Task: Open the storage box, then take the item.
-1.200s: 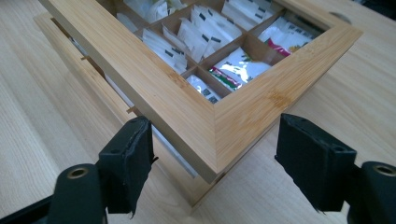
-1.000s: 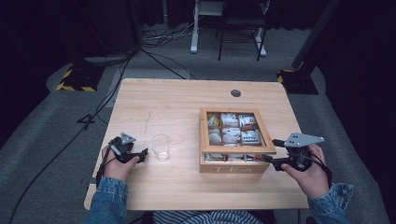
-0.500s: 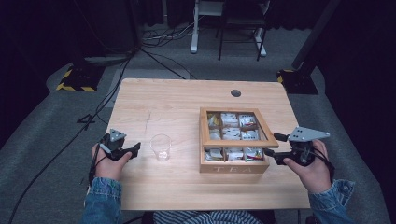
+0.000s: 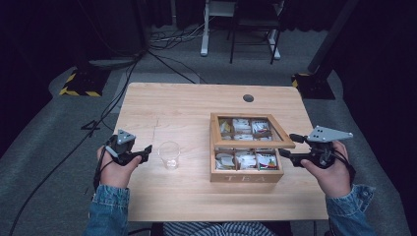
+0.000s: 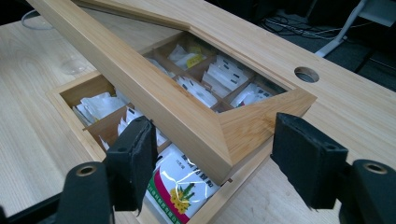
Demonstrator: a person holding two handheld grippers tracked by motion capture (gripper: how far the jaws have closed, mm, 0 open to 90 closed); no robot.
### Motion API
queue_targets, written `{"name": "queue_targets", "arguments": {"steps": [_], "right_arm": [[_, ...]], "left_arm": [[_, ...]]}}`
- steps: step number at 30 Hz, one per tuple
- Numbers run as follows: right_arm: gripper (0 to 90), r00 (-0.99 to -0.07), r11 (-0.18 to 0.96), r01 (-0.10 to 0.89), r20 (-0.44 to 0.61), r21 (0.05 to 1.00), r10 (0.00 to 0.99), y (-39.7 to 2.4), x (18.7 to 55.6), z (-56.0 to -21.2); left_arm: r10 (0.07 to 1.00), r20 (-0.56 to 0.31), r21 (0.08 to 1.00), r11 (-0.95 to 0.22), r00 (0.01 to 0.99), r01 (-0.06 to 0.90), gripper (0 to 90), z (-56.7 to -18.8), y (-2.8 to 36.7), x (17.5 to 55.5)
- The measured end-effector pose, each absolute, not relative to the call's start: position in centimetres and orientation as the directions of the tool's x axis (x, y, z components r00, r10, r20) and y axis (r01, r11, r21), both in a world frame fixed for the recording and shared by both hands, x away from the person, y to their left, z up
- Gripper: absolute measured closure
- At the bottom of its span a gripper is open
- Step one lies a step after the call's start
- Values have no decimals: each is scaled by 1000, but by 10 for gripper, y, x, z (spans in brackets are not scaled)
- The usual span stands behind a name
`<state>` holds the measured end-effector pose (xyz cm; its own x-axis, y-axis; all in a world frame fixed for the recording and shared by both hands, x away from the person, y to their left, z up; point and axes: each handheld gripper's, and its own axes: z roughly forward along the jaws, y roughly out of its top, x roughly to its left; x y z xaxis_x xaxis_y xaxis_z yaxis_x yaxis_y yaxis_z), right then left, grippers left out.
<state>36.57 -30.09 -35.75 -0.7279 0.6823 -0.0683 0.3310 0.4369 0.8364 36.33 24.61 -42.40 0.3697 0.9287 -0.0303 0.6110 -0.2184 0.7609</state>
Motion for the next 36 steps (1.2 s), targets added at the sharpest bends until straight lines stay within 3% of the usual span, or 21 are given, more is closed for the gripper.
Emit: {"name": "queue_targets", "arguments": {"steps": [9, 36], "right_arm": [[334, -716, 414, 330, -61, 848, 695, -301, 370, -351], [347, -699, 376, 332, -42, 865, 714, -301, 375, -345]], "left_arm": [[919, -56, 764, -212, 390, 609, 306, -412, 242, 356], [785, -46, 808, -335, 618, 485, 308, -375, 167, 339]]}}
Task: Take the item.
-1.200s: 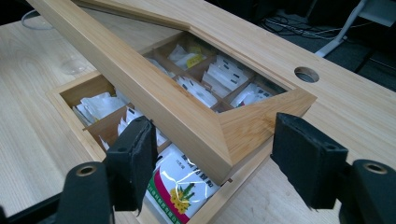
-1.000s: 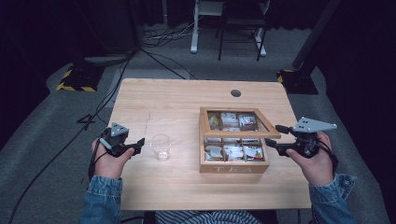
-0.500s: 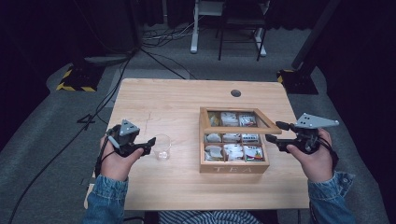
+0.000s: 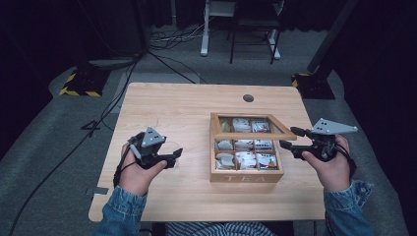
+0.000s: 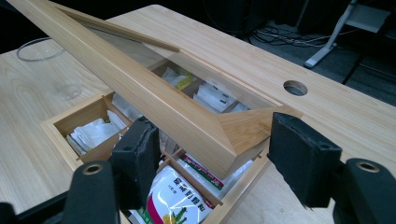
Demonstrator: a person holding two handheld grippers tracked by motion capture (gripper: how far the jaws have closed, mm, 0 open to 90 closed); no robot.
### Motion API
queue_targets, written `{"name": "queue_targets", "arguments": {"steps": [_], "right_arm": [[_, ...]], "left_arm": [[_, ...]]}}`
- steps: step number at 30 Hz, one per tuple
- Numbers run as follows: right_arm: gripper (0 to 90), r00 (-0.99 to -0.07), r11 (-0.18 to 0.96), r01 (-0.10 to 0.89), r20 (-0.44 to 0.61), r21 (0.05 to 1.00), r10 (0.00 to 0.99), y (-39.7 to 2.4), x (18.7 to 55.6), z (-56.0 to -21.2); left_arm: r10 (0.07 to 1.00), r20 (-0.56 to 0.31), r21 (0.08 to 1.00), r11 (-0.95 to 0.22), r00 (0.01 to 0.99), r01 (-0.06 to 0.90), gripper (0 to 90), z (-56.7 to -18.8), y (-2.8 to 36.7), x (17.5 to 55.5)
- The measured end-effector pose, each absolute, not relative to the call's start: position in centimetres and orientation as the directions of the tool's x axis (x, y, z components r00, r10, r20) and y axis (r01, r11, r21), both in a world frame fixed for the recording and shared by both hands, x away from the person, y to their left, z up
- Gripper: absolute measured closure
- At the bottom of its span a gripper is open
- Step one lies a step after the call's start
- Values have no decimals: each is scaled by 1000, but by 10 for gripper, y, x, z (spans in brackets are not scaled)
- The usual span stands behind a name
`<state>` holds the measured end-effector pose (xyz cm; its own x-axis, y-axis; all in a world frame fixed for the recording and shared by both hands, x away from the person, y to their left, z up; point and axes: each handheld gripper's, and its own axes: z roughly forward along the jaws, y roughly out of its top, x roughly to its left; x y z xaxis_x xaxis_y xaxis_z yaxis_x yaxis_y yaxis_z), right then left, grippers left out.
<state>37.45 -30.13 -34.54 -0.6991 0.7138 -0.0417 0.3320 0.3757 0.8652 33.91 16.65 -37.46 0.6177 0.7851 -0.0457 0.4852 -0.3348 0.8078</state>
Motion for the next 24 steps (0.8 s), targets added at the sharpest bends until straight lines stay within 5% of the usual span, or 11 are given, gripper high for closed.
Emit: {"name": "queue_targets", "arguments": {"steps": [24], "right_arm": [[348, -699, 383, 331, -49, 863, 714, -301, 376, -348]], "left_arm": [[618, -75, 809, -421, 783, 410, 376, -395, 77, 342]]}}
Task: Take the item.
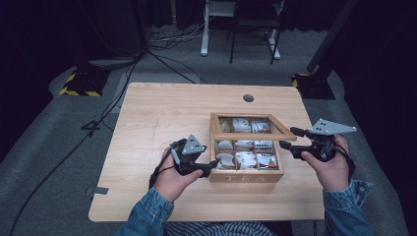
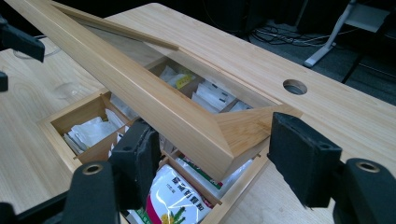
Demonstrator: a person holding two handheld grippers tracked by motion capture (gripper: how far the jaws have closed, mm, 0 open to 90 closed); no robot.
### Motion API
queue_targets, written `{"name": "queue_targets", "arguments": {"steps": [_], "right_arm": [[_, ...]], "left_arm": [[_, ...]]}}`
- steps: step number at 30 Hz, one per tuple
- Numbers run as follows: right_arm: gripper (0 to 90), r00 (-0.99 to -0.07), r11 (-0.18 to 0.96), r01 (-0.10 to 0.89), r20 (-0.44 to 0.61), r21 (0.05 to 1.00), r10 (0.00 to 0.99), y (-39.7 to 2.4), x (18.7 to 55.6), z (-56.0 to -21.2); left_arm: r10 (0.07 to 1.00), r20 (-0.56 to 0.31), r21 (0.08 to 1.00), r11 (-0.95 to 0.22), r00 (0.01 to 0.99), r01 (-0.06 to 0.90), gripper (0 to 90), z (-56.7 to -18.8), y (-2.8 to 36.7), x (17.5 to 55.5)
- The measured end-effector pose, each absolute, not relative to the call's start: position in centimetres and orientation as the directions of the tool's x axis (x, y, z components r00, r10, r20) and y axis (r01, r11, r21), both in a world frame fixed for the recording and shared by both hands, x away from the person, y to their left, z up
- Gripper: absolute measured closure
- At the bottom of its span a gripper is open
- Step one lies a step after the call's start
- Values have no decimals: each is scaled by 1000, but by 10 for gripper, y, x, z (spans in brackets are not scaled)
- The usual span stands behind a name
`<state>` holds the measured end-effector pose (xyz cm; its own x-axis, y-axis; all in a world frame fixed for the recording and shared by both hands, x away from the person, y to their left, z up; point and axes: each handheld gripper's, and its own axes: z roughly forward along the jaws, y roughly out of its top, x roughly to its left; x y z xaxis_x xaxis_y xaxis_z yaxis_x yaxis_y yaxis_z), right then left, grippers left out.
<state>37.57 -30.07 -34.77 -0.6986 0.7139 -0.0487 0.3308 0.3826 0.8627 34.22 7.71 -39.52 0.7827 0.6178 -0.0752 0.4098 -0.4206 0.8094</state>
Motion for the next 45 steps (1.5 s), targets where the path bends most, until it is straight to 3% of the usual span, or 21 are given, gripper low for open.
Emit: {"name": "queue_targets", "arguments": {"steps": [8, 14, 34, 45], "right_arm": [[356, -694, 390, 338, -53, 857, 718, -300, 379, -351], [357, -693, 388, 338, -53, 858, 719, -300, 379, -351], [355, -690, 385, 341, -50, 858, 722, -300, 382, -354], [353, -691, 381, 342, -45, 859, 721, -300, 383, -355]], "left_arm": [[571, -55, 804, -461, 819, 375, 466, -408, 53, 348], [539, -38, 795, -493, 842, 352, 478, -419, 36, 351], [554, -45, 758, -524, 831, 390, 611, -443, 27, 370], [536, -25, 749, -549, 844, 371, 838, -446, 28, 376]]}}
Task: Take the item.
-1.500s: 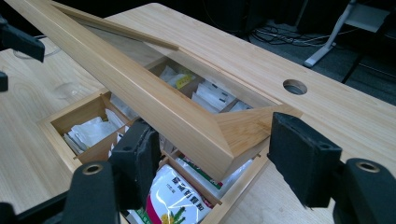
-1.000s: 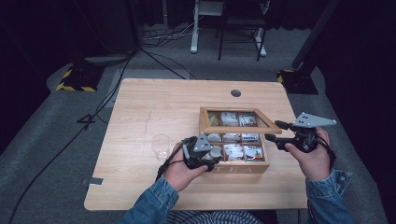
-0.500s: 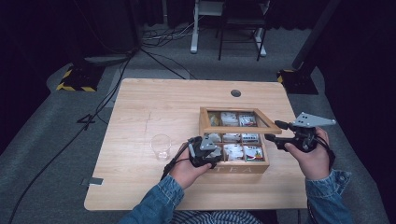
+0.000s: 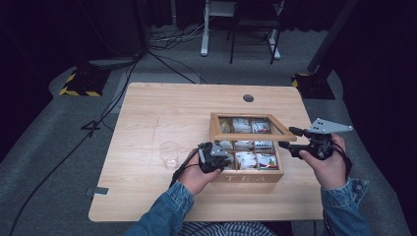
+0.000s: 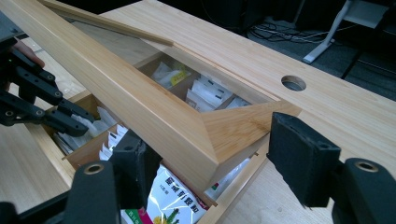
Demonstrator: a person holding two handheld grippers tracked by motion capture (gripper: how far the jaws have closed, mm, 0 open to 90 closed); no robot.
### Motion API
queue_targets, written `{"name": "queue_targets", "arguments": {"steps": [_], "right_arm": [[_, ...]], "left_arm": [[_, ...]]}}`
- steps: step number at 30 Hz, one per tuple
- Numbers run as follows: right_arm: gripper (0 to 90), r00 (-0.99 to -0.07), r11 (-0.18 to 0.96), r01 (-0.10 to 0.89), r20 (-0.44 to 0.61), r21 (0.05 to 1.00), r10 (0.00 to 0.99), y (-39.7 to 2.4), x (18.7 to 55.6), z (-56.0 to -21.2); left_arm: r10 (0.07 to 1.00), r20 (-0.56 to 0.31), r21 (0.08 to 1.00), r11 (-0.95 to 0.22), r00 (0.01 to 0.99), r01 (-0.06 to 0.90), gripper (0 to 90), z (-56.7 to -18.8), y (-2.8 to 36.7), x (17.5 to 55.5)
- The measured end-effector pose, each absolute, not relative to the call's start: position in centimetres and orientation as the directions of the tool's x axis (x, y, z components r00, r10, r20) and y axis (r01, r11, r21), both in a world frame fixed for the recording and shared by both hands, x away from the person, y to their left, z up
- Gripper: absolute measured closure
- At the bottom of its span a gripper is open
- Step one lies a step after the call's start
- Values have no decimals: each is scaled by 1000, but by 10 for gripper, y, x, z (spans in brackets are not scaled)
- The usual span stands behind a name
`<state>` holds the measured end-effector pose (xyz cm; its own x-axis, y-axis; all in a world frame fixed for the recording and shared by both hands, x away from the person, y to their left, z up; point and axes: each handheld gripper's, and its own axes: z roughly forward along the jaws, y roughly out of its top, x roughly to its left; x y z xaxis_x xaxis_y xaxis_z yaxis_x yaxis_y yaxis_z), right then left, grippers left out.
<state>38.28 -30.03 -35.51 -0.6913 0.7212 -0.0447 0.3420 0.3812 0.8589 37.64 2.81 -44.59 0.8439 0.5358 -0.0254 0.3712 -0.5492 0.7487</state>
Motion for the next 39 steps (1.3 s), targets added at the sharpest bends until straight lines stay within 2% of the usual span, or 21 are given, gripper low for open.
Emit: {"name": "queue_targets", "arguments": {"steps": [3, 7, 22, 39], "right_arm": [[353, -691, 383, 343, -46, 858, 722, -300, 383, -355], [353, -690, 384, 343, -47, 857, 722, -300, 383, -356], [366, -687, 368, 336, -42, 867, 726, -301, 383, -355], [369, -675, 341, 330, -32, 880, 737, -300, 389, -351]], "left_arm": [[536, -17, 756, -546, 844, 361, 882, -444, 29, 375], [520, 3, 765, -551, 854, 334, 892, -440, 30, 373], [517, -1, 769, -547, 856, 331, 895, -432, 33, 366], [533, 12, 809, -503, 846, 305, 894, -401, 53, 348]]}}
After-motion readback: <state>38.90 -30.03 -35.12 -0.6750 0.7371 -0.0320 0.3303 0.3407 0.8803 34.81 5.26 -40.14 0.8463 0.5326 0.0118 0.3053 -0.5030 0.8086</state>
